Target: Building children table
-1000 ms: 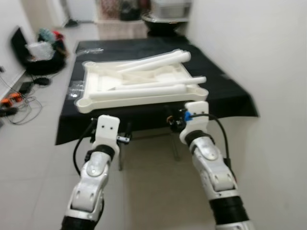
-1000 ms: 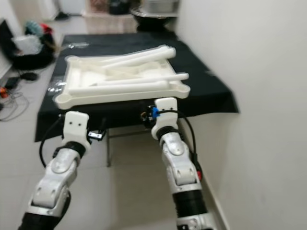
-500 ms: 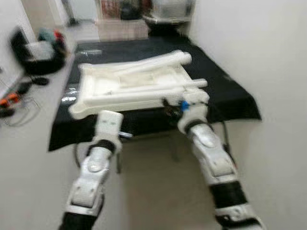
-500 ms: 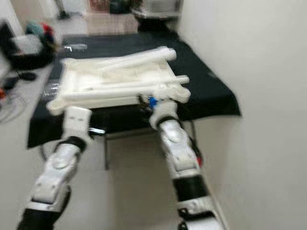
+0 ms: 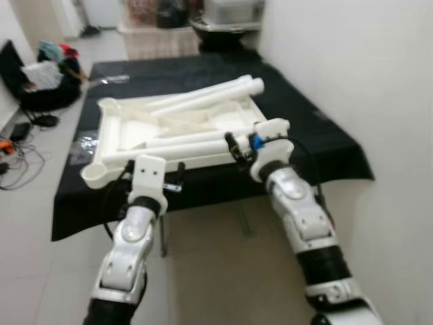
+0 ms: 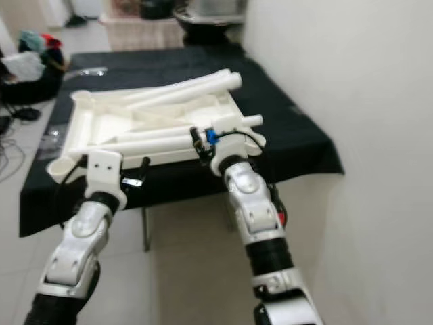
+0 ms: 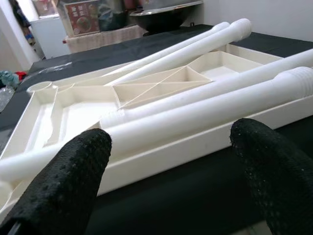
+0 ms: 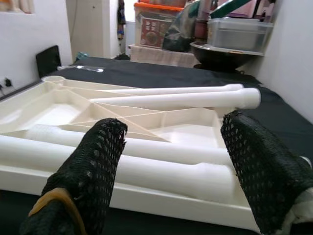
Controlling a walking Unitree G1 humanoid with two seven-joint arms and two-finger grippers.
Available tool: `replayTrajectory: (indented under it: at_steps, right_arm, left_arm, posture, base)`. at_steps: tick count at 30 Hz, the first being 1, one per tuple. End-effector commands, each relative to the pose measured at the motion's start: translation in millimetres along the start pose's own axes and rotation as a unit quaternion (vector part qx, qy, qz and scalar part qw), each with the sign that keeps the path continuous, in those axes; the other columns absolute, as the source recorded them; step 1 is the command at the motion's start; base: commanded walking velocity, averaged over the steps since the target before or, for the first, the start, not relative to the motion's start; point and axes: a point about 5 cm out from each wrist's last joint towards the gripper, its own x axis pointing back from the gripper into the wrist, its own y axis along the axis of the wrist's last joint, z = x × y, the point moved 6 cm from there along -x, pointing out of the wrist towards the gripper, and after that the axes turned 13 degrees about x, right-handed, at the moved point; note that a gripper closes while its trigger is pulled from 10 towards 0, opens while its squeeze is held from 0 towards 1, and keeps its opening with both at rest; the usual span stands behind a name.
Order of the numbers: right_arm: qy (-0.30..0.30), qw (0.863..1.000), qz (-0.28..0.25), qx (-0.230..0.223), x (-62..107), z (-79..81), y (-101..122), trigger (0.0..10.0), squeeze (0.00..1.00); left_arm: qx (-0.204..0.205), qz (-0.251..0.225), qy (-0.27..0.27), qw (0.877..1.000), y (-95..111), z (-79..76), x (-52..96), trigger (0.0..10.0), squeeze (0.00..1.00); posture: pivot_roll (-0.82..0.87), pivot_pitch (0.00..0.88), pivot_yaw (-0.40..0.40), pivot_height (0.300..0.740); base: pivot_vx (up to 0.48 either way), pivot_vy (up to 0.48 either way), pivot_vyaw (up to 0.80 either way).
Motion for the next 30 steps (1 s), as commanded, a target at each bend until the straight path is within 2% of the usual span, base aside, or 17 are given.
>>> replayTrajectory:
  at_steps: [1,9,11,12,14,15,17,19,22,27,30]
  right_arm:
    - [-0.004,1.0,0.004,-0.001,-0.9,-7.0,-1.1,10.0,0.0]
    - [0.029,0.999,-0.029,0.0,-22.5,-11.9,31.7,10.0,0.0]
    - [0.068,0.997,-0.024,0.01,-29.5,-4.0,35.7,10.0,0.0]
    - [0.068,0.997,-0.024,0.01,-29.5,-4.0,35.7,10.0,0.0]
    - [0.143,0.989,-0.006,0.044,-32.4,15.4,32.0,10.0,0.0]
    - [0.143,0.989,-0.006,0.044,-32.4,15.4,32.0,10.0,0.0]
    - [0.203,0.975,0.007,0.088,-33.4,30.3,28.5,10.0,0.0]
    - [0.213,0.972,0.009,0.097,-36.7,32.4,30.1,10.0,0.0]
    - [0.23,0.968,-0.004,0.099,-49.9,39.3,46.2,10.0,0.0]
    - [0.238,0.965,-0.018,0.106,-56.4,45.6,57.6,10.0,0.0]
    - [0.236,0.967,-0.032,0.089,-58.9,47.4,67.6,10.0,0.0]
  left_arm:
    - [0.002,0.006,-0.008,1.0,-3.7,-6.1,0.3,10.0,0.0]
    - [0.015,0.002,0.005,1.0,-1.8,-2.1,-0.5,10.0,0.0]
    - [0.021,0.009,0.002,1.0,-4.1,-3.0,-0.5,10.0,0.0]
    - [0.021,0.009,0.002,1.0,-4.1,-3.0,-0.5,10.0,0.0]
    - [0.023,0.018,-0.004,1.0,-7.6,-4.8,1.3,10.0,0.0]
    - [0.023,0.018,-0.004,1.0,-7.6,-4.8,1.3,10.0,0.0]
    - [0.028,0.025,-0.017,0.999,-11.3,-8.9,6.3,10.0,0.0]
    - [0.037,0.029,-0.025,0.999,-13.2,-11.5,9.4,10.0,0.0]
    - [0.044,0.035,-0.024,0.998,-15.6,-12.0,17.0,10.0,0.0]
    - [0.043,0.028,-0.014,0.999,-12.4,-8.3,18.4,10.0,0.0]
    - [0.049,0.023,-0.008,0.999,-8.2,-6.7,18.2,10.0,0.0]
  posture:
    - [-0.03,0.0,-0.029,0.74]
    - [-0.03,0.0,-0.035,0.74]
    - [-0.03,0.0,-0.035,0.74]
    - [-0.03,0.0,-0.035,0.74]
    - [-0.03,0.0,-0.04,0.74]
    - [-0.03,0.0,-0.04,0.74]
    - [-0.03,0.0,-0.046,0.74]
    - [-0.02,0.0,-0.051,0.74]
    - [-0.01,0.0,-0.068,0.74]
    - [0.0,0.0,-0.075,0.74]
    - [0.0,0.0,-0.085,0.74]
  base:
    - [0.251,0.0,0.0]
    - [0.092,0.0,0.0]
    - [0.0,0.0,0.0]
    - [0.0,0.0,0.0]
    - [0.0,0.0,0.0]
    - [0.0,0.0,0.0]
    - [0.0,0.0,0.0]
    - [0.0,0.0,0.0]
    - [0.0,0.0,0.0]
    - [0.0,0.0,0.0]
    - [0.0,0.0,0.0]
